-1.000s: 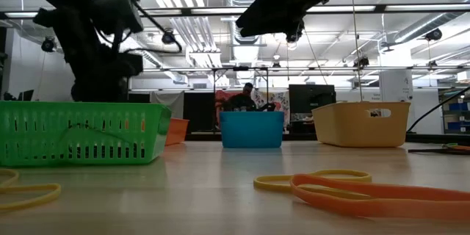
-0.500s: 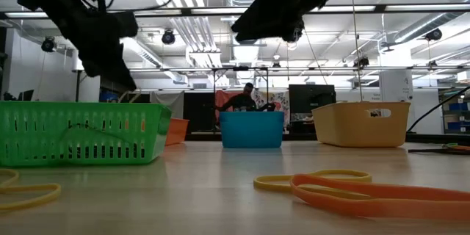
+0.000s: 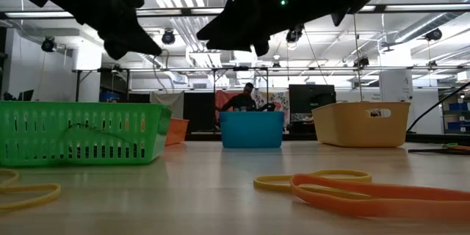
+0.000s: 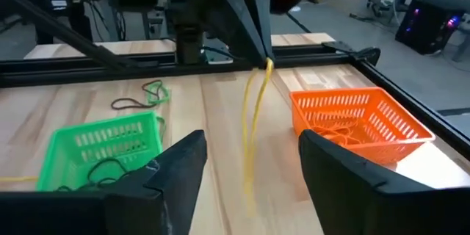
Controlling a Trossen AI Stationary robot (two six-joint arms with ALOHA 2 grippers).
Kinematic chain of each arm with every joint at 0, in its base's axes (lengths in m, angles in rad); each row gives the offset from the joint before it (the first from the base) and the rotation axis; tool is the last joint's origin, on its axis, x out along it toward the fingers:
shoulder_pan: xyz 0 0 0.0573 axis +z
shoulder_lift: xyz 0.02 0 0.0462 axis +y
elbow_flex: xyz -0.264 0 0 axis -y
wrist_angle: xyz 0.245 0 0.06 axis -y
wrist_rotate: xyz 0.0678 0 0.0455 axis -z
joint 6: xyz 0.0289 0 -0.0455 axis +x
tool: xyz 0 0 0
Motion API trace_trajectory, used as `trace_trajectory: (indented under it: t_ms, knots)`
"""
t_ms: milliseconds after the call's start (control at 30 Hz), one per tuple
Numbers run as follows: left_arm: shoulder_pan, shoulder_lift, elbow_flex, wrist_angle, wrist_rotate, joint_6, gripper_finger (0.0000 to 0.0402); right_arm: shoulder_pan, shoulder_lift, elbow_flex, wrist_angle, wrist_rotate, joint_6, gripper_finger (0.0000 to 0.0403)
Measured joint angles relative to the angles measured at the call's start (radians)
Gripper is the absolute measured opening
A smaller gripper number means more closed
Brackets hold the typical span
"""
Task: Sort rubber bands into baskets
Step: Put the yellow rubberband into the blue bin
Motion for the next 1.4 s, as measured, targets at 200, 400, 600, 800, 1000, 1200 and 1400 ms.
trace_trajectory:
  t_ms: [200, 400, 600, 800, 1000, 1200, 1400]
  knots:
    - [0.0, 0.019, 0.0, 0.119, 0.0, 0.016, 0.0, -0.007, 0.048, 0.051, 0.0, 0.001, 0.002, 0.0252]
    - [-0.001, 0.069, 0.0, 0.288, 0.0, 0.017, 0.0, -0.017, 0.13, 0.151, -0.015, 0.003, 0.008, 0.0273]
    - [-0.005, 0.093, 0.0, 0.359, 0.002, 0.022, 0.0, -0.042, 0.174, 0.209, -0.02, 0.014, 0.055, 0.0261]
    - [-0.007, 0.093, 0.0, 0.371, 0.005, 0.033, 0.0, -0.043, 0.166, 0.208, -0.016, 0.044, 0.028, 0.0176]
    - [-0.007, 0.117, 0.0, 0.422, 0.006, 0.045, 0.0, -0.043, 0.168, 0.211, -0.02, 0.005, -0.025, 0.0029]
    - [-0.007, 0.137, 0.0, 0.427, 0.001, 0.037, 0.0005, -0.043, 0.156, 0.211, -0.055, 0.005, -0.03, 0.001]
    - [-0.006, 0.119, 0.0, 0.395, -0.001, 0.05, 0.0065, -0.043, 0.105, 0.218, -0.172, 0.008, -0.016, 0.0009]
